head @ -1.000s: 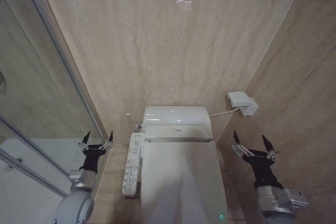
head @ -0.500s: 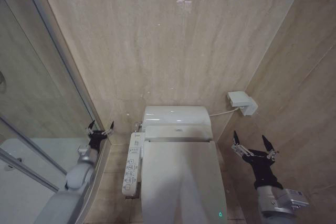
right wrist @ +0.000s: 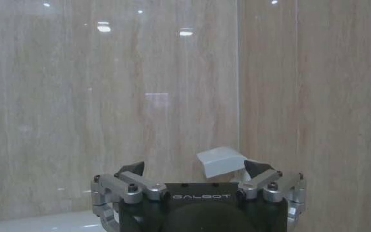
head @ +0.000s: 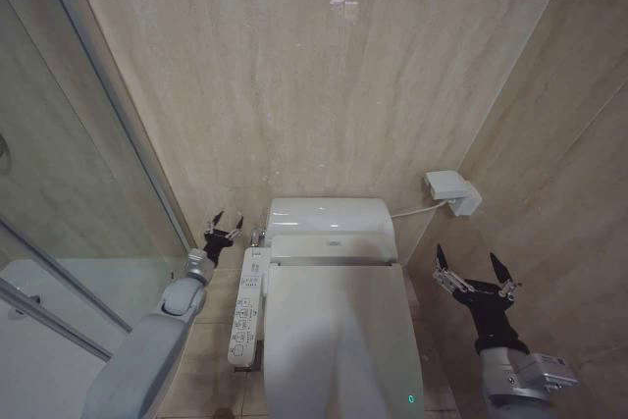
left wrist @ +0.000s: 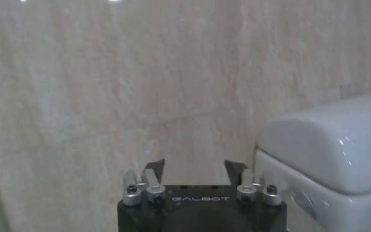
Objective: Open the toilet lid, clean the toilet bowl with a toilet brush, close the toilet lid, and flush.
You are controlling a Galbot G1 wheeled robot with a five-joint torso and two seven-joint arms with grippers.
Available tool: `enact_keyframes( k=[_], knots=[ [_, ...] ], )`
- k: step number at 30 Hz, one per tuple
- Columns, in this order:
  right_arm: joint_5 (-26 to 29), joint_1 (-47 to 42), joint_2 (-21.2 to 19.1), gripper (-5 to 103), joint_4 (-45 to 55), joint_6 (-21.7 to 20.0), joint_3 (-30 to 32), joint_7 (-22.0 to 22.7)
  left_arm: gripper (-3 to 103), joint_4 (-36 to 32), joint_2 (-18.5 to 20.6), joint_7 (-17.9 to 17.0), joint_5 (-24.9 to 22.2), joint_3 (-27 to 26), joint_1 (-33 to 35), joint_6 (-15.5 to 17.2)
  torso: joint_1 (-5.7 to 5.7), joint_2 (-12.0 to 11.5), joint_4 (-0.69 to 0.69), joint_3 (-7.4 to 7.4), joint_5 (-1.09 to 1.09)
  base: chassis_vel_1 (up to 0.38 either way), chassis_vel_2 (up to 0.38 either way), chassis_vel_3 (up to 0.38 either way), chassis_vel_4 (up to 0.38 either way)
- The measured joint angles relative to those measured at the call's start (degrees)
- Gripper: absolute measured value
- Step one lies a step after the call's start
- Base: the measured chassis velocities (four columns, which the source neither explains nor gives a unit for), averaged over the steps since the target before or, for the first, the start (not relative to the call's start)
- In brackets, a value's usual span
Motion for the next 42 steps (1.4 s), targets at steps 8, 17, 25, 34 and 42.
enact_keyframes(
  k=[8,17,25,34,42],
  knots=[
    [0.0,0.0,0.0,100,0.0,0.0,0.0,0.0,46,2.1,-0.8,2.7,3.3,1.2,0.2,-1.8,-0.01,0.0,0.01,-0.01,0.0,0.0,0.0,0.0,0.0],
    [0.0,0.0,0.0,100,0.0,0.0,0.0,0.0,20,4.0,-0.4,5.0,8.6,0.3,0.9,-3.7,-0.01,0.0,0.0,-0.01,0.0,0.0,0.0,0.0,0.0],
    [0.0,0.0,0.0,100,0.0,0.0,0.0,0.0,0,3.4,-0.1,6.0,12.3,-1.7,0.8,-4.9,-0.01,0.0,-0.01,-0.01,0.0,0.0,0.0,0.0,0.0],
    [0.0,0.0,0.0,100,0.0,0.0,0.0,0.0,0,0.6,0.1,7.1,13.0,-1.7,3.0,-5.9,-0.01,0.0,0.0,-0.01,-0.01,0.0,0.0,0.0,0.0],
    [0.0,0.0,0.0,100,0.0,0.0,0.0,0.0,0,2.4,0.3,9.8,13.1,-1.1,2.5,-7.9,-0.01,0.0,0.0,-0.01,-0.01,0.0,0.0,0.0,0.0]
  ],
)
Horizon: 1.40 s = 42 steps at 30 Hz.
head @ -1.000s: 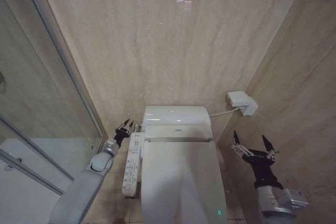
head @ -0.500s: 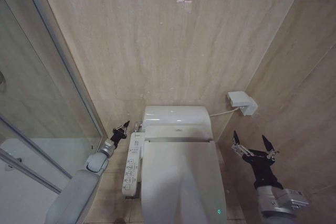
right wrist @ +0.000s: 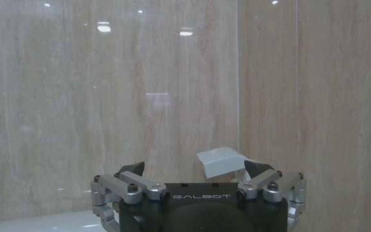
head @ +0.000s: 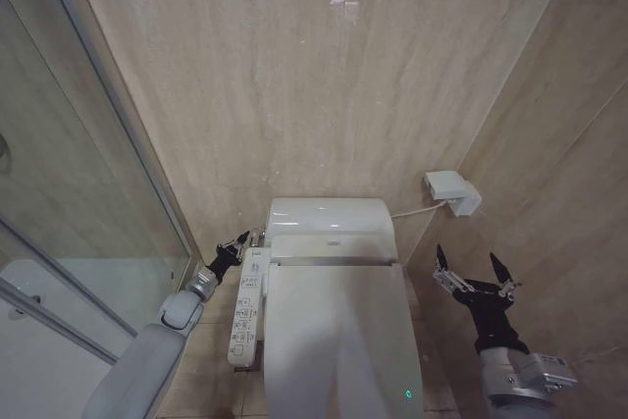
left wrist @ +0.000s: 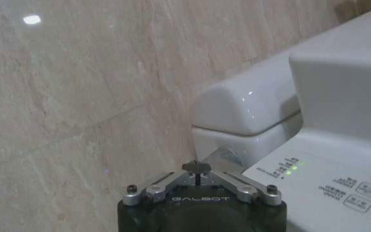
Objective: Open the toilet lid, clean the toilet bowl with a toilet brush, close the toilet lid, and flush.
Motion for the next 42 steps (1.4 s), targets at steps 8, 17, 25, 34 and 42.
enact_keyframes(
  k=[8,17,25,34,42],
  knots=[
    [0.0,0.0,0.0,100,0.0,0.0,0.0,0.0,0,0.1,0.3,1.4,-0.1,1.3,-1.1,-0.7,0.0,0.0,0.0,0.0,0.01,0.0,0.0,0.0,0.0],
    [0.0,0.0,0.0,100,0.0,0.0,0.0,0.0,0,1.9,0.2,2.3,-0.3,1.9,-1.7,-1.3,0.0,0.0,0.01,0.0,0.01,0.0,0.0,0.0,0.0],
    [0.0,0.0,0.0,100,0.0,0.0,0.0,0.0,0,2.1,0.5,3.2,-0.4,1.2,-1.1,-1.8,0.0,0.0,-0.02,0.0,-0.01,0.0,0.0,0.0,0.0],
    [0.0,0.0,0.0,100,0.0,0.0,0.0,0.0,0,2.8,0.8,3.7,-0.4,0.1,-0.6,-2.0,0.0,0.0,0.01,0.0,-0.01,0.0,0.0,0.0,0.0],
    [0.0,0.0,0.0,100,0.0,0.0,0.0,0.0,0,2.5,0.2,3.7,0.3,-0.4,0.1,-1.8,0.0,0.0,0.01,0.0,0.0,0.0,0.0,0.0,0.0]
  ],
)
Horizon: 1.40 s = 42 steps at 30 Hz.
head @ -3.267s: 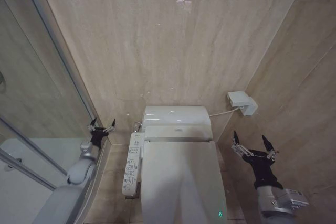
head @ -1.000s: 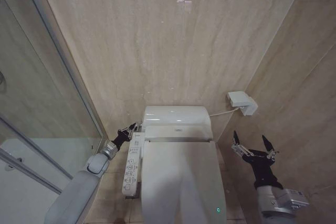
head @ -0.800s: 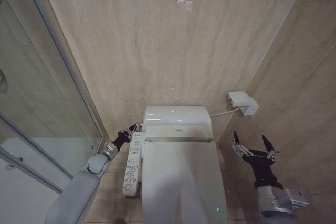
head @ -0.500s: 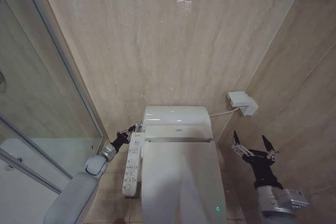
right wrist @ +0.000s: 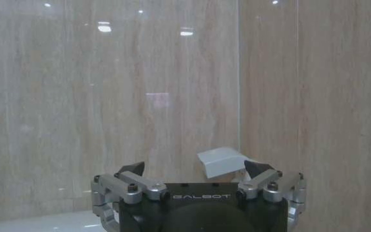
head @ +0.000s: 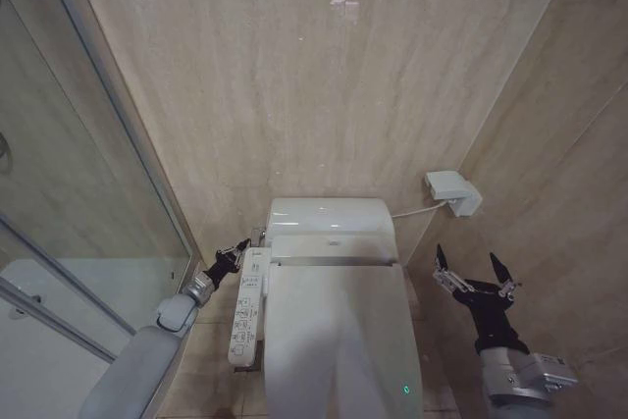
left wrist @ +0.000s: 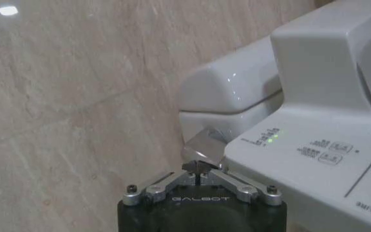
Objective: Open the toilet lid, clean the toilet bowl with a toilet brush, close the toilet lid, and flush.
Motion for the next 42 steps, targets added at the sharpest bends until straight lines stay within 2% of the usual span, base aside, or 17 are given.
enact_keyframes(
  k=[5,10,19,27,35,42],
  knots=[
    [0.0,0.0,0.0,100,0.0,0.0,0.0,0.0,0,-2.1,0.1,-0.4,2.1,-1.5,1.2,1.2,0.0,0.0,-0.03,0.0,-0.01,0.0,0.0,0.0,0.0],
    [0.0,0.0,0.0,100,0.0,0.0,0.0,0.0,0,-3.6,1.7,-0.7,4.6,-3.9,1.9,2.0,0.0,0.0,-0.01,0.0,0.0,0.0,0.0,0.0,0.0],
    [0.0,0.0,0.0,100,0.0,0.0,0.0,0.0,0,-6.4,3.9,-1.3,4.8,-5.5,2.4,1.9,0.0,0.0,-0.01,0.0,0.0,0.0,0.0,0.0,0.0],
    [0.0,0.0,0.0,100,0.0,0.0,0.0,0.0,0,-7.6,3.7,-1.1,4.8,-2.9,2.1,1.3,0.0,0.0,-0.02,0.0,0.0,0.0,0.0,0.0,0.0],
    [0.0,0.0,0.0,100,0.0,0.0,0.0,0.0,0,-5.1,4.0,0.6,4.8,1.1,-0.9,-0.1,0.0,0.0,0.0,0.0,0.01,0.0,0.0,0.0,0.0],
    [0.0,0.0,0.0,100,0.0,0.0,0.0,0.0,0,-3.6,3.3,1.4,4.4,2.2,-1.7,-0.8,0.0,0.0,-0.01,0.0,0.0,0.0,0.0,0.0,0.0]
  ],
)
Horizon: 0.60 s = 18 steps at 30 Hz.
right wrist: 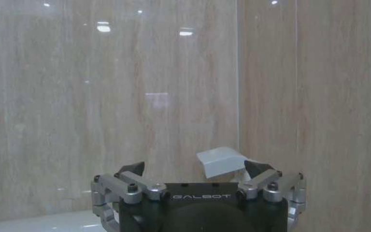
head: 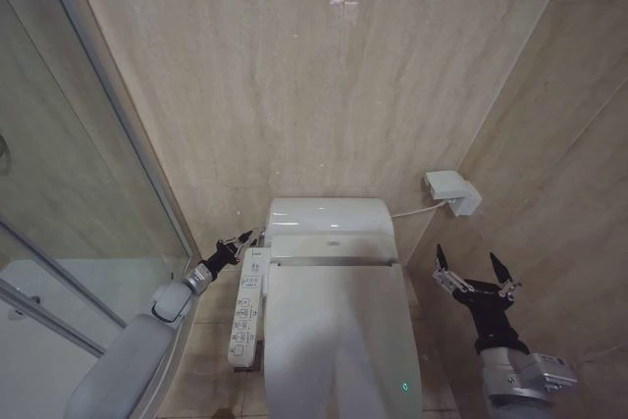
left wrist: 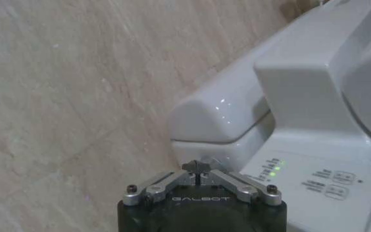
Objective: Open the toilet lid, clean the toilet bowl with a toilet brush, close the toilet lid, and flush.
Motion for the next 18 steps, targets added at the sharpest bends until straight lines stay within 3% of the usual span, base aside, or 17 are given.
enact_keyframes(
  k=[18],
  knots=[
    [0.0,0.0,0.0,100,0.0,0.0,0.0,0.0,0,2.2,-0.6,1.7,-0.2,-0.2,0.7,-0.7,0.0,0.0,0.01,0.0,0.0,0.0,0.0,0.0,0.0]
  ],
)
